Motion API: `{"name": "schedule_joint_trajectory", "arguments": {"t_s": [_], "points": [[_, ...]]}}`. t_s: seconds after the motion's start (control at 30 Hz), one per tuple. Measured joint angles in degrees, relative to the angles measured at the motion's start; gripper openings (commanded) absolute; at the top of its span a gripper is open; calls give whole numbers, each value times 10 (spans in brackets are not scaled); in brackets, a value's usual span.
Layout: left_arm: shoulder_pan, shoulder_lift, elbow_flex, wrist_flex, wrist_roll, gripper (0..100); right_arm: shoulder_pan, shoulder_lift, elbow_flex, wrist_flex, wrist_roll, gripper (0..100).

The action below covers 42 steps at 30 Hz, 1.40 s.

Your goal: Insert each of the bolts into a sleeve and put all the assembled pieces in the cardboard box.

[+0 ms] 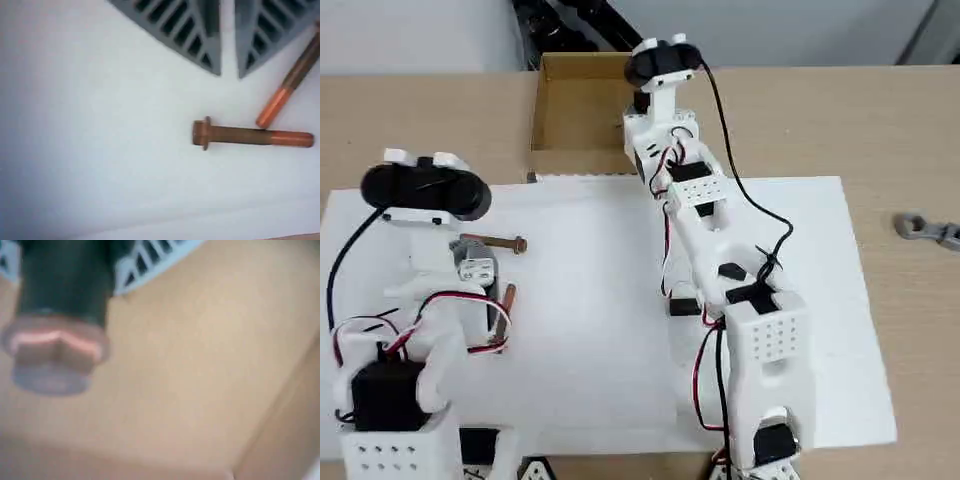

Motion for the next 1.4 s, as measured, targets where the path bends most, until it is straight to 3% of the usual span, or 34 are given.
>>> {"name": "schedule_joint_trajectory", "arguments": {"t_s": [0.43,0.6,0.9,1.1,1.4], "points": [[-11,0,0,0,-9,7,0,4,-16,-1,0,161],[-11,0,0,0,-9,110,0,-13,-16,18,-20,160],[-12,36,0,0,-9,137,0,-196,-16,224,-55,161],[-66,202,-34,4,-9,137,0,-312,-16,394,-58,160],[-84,469,-214,112,-47,137,0,-436,-16,604,-103,159]]}}
